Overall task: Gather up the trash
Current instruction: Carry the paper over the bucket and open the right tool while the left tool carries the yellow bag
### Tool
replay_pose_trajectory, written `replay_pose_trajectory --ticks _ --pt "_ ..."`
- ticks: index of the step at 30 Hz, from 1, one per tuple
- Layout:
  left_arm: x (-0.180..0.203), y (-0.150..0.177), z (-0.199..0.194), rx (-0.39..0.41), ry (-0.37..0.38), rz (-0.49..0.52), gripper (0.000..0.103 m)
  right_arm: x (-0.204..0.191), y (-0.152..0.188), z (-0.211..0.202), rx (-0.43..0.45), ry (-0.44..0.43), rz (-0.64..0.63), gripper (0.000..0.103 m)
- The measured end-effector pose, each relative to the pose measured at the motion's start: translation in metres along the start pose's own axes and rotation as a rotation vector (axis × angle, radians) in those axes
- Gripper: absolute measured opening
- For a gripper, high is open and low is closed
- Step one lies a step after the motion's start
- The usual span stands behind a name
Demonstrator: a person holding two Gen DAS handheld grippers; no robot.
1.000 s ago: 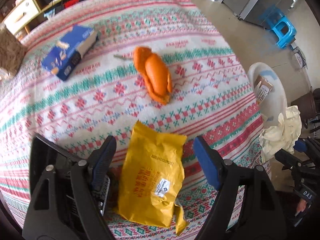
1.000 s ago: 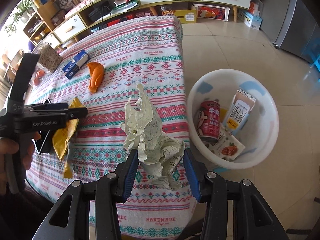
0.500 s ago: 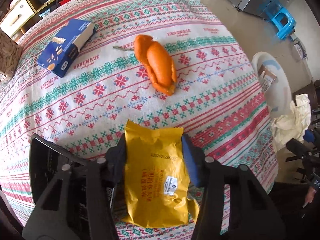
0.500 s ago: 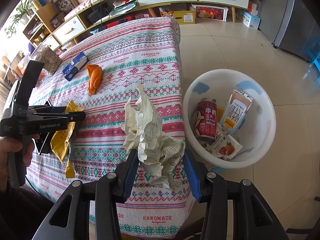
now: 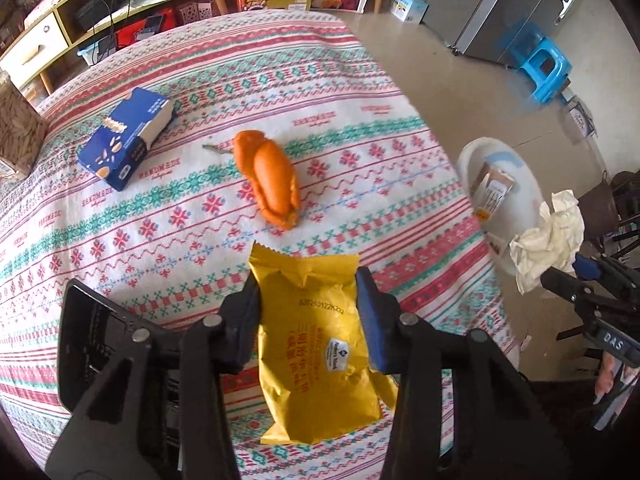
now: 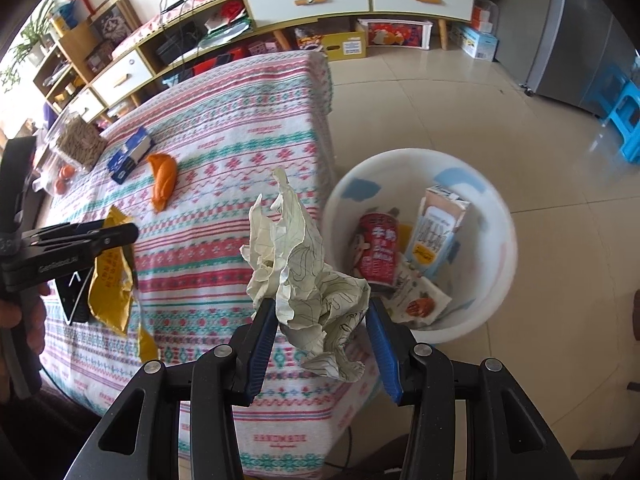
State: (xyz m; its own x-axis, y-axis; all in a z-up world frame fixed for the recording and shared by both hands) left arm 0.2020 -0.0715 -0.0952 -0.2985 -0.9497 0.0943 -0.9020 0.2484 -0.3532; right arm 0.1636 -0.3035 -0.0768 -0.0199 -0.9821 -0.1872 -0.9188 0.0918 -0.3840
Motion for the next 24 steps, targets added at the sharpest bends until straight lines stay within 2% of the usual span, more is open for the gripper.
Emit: replay_pose_trajectory --ticks 11,24 --pt "0.032 -0.01 -0.003 0.043 0.023 0.021 0.041 0.048 -0.001 -0.004 0.005 0.065 0.063 0.048" --pt "0.052 -0.018 -0.008 0.077 0.036 0.036 0.038 0.084 -0.006 0.004 -0.005 0.093 0.108 0.048"
Point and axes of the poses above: each gripper's, at about its wrist camera, not at the fingertips, and z roughly the way its jaws point, x to its right, y to its underside, the point moved 5 cm from there along z, roughly the way its jaws point, and after that the axes turned 5 degrees about -y, right-handed, at the moved point
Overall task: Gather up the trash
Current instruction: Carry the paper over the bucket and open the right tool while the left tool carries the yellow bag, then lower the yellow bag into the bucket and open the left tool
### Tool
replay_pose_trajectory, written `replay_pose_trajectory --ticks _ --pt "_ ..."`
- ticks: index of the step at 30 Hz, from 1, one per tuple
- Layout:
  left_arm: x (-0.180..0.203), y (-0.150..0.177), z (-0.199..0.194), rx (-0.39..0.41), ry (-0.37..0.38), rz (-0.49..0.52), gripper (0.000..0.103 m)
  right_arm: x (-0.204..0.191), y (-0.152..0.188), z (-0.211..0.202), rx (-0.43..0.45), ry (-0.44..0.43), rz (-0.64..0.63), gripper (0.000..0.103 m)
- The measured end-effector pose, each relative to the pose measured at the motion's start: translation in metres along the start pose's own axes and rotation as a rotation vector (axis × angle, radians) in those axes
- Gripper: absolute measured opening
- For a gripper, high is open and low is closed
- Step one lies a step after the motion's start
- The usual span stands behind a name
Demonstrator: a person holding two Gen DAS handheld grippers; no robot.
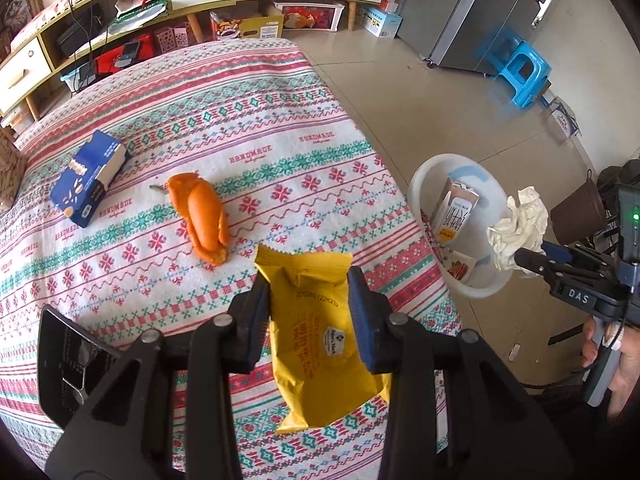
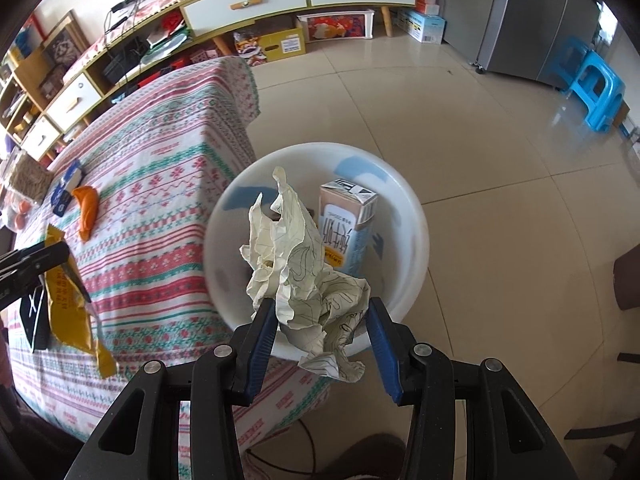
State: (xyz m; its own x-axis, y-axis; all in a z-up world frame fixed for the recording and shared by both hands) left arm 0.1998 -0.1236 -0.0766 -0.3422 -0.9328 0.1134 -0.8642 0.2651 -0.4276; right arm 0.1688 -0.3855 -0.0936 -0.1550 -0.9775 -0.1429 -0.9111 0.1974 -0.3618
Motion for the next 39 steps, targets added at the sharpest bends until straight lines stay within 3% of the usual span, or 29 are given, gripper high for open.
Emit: replay_pose_trajectory --ticks 2,6,15,19,34,39 --pt "0.002 -0.001 0.0 0.004 0.0 0.003 0.037 0.004 -0.003 0.002 0.005 -0.01 0.016 0.049" --pt "0.004 -0.001 -0.001 0.009 0.001 0.005 0.031 0.013 -0.007 0.003 0.015 -0.036 0.076 0.075" --pt "0.012 -0.002 -0.002 0.031 -0.001 0.026 0.025 0.021 -0.007 -0.002 0.017 -0.051 0.118 0.076" --pt "0.022 -0.008 -0.007 0.046 0.033 0.008 0.025 0.021 -0.007 -0.006 0.022 -0.054 0.123 0.076" --pt "0.113 -0.049 0.004 0.174 0.135 0.047 0.025 0.041 0.003 -0.029 0.055 -0.028 0.142 0.076" --pt "0.132 -0.06 0.017 0.181 0.146 0.062 0.025 0.056 0.012 -0.035 0.057 -0.01 0.149 0.077"
Point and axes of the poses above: each gripper's, at about its wrist camera, not at the fingertips, and z roughly the way its jaws point, x to its right, y to its underside, the point moved 5 cm from there along z, roughly the way its jaws point, and after that the axes turned 5 degrees about -y, right-handed, at the moved point
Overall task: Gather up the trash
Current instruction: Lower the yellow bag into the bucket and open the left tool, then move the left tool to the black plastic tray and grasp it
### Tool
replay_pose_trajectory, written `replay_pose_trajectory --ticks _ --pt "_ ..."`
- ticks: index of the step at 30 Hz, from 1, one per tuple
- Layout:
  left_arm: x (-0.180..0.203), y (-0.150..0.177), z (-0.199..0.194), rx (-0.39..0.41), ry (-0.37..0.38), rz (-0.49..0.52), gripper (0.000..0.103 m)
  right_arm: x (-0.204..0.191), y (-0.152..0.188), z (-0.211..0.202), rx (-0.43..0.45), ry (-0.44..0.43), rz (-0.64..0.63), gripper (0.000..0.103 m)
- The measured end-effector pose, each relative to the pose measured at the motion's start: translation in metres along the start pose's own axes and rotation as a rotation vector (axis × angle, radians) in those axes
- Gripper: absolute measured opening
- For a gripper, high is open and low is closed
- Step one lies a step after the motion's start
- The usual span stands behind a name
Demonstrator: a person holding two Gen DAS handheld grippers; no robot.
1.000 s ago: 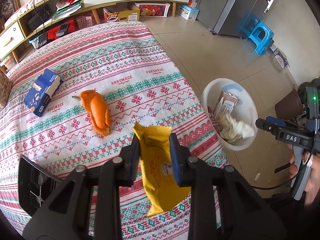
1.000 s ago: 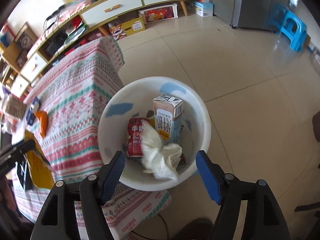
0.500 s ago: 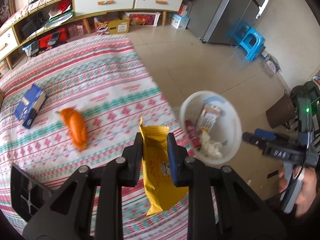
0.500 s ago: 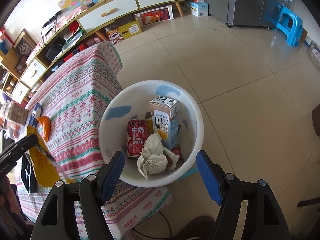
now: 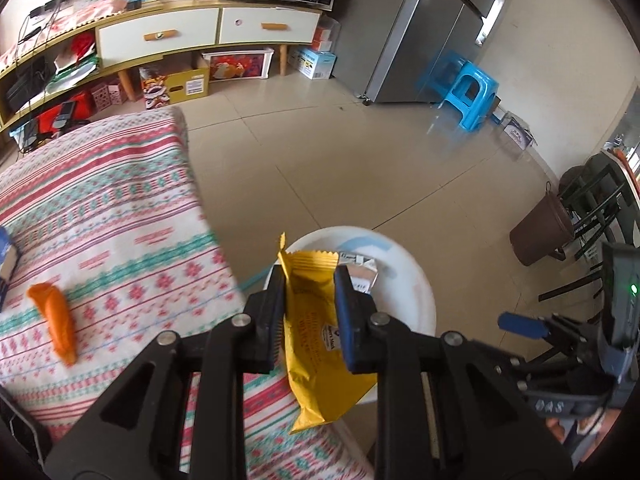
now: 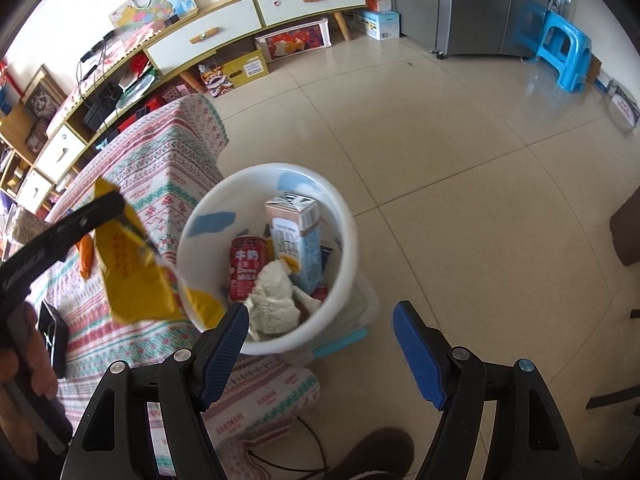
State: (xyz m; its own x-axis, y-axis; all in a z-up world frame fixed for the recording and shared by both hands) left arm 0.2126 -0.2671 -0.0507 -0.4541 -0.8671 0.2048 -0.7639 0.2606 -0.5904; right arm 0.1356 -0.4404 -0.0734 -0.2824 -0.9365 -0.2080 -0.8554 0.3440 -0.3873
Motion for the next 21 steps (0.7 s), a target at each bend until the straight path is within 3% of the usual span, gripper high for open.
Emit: replay_pose_trajectory --ticks 5,6,7,10,21 --pt "0.005 -0.002 0.015 -0.001 0.006 -0.001 0.028 0.013 0.002 -0.003 0.001 0.022 0.007 0.077" --pt "0.004 -0.002 0.017 -0.006 0.005 -0.006 0.036 0.015 0.002 -0.003 0.001 0.023 0.01 0.077" --pt "0.003 -0.001 0.02 -0.016 0.004 -0.013 0.053 0.015 0.002 -0.003 0.001 0.022 0.011 0.077" --pt "-0.004 0.001 0.017 -0.008 -0.038 -0.037 0.079 0.015 0.001 -0.005 0.005 0.02 0.008 0.077" --pt "-0.034 0.015 -0.003 -0.065 -0.129 -0.057 0.089 0.001 0.0 -0.007 0.014 0.017 -0.022 0.077"
Point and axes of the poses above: each gripper's, at about its wrist camera, not at the fingertips, and z roughly the way its jaws point, x to its right, y to its underside, the point moved 5 cm from there along z, roughly the way its jaws point, and after that the axes turned 5 degrees about -y, right-handed, at the moved point
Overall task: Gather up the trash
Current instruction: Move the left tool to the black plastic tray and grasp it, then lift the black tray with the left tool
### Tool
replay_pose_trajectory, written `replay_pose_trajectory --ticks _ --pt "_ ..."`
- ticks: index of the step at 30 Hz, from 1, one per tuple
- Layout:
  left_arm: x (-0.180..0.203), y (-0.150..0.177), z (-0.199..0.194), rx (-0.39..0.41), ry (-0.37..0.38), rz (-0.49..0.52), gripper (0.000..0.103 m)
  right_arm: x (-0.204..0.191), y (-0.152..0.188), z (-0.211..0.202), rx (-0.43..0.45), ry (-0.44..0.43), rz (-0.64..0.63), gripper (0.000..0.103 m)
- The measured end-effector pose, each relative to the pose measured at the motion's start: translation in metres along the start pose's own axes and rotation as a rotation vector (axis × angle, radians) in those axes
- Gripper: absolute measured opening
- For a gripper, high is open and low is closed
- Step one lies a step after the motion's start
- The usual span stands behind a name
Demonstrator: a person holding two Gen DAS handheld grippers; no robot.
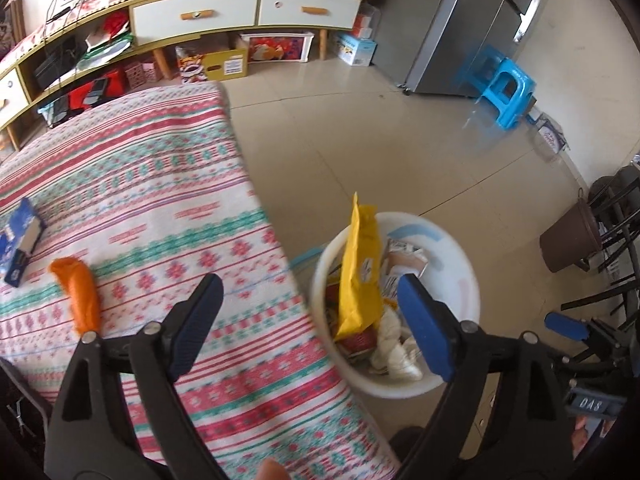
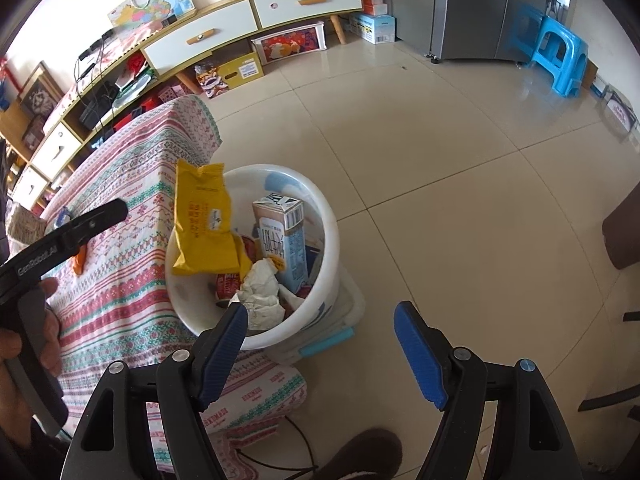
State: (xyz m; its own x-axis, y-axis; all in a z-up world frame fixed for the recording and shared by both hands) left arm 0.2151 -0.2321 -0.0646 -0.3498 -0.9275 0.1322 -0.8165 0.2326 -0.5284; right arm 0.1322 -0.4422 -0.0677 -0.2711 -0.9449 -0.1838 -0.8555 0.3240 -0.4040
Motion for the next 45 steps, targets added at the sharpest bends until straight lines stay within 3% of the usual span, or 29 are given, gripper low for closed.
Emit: replay_pose_trajectory --ticks 4,11,21,34,40,45 --pt "-0.016 0.009 -0.012 -0.001 -0.037 0.02 0.099 -0.009 -0.001 -0.002 0.007 -0.006 -0.013 0.078" --pt "-0.052 0.024 -0.031 -0.019 -0.072 0.008 0.102 -0.037 -0.002 -0.002 0.015 -0.019 -0.058 0.08" --pt "-0.107 0.049 -0.059 -0.032 -0.13 -0.011 0.102 -0.085 0.001 0.004 0.016 -0.019 -0.122 0.087" --pt "-0.195 0.082 -0.09 -0.078 -0.189 -0.102 0.102 -0.151 0.014 0.03 -0.044 -0.027 -0.231 0.088" --pt "-0.236 0.101 -0.089 -0.162 -0.181 -0.184 0.102 -0.181 0.019 0.045 -0.074 -0.031 -0.284 0.088" --pt "-0.25 0.118 -0.084 -0.233 -0.119 -0.226 0.102 -0.202 0.023 0.054 -0.093 -0.036 -0.323 0.088"
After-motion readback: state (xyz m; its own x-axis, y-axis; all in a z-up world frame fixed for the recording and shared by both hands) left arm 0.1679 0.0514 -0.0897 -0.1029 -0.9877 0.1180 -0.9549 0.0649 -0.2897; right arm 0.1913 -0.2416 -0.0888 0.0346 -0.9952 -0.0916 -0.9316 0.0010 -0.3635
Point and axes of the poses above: each gripper's, at about its wrist camera, not at the fingertips, and z roughly the way its jaws point, x to its right, y to its underside, the point moved 5 cm from there along z, roughly the way its jaws point, and after that the axes turned 5 degrees about -y, right-handed, at the moved point
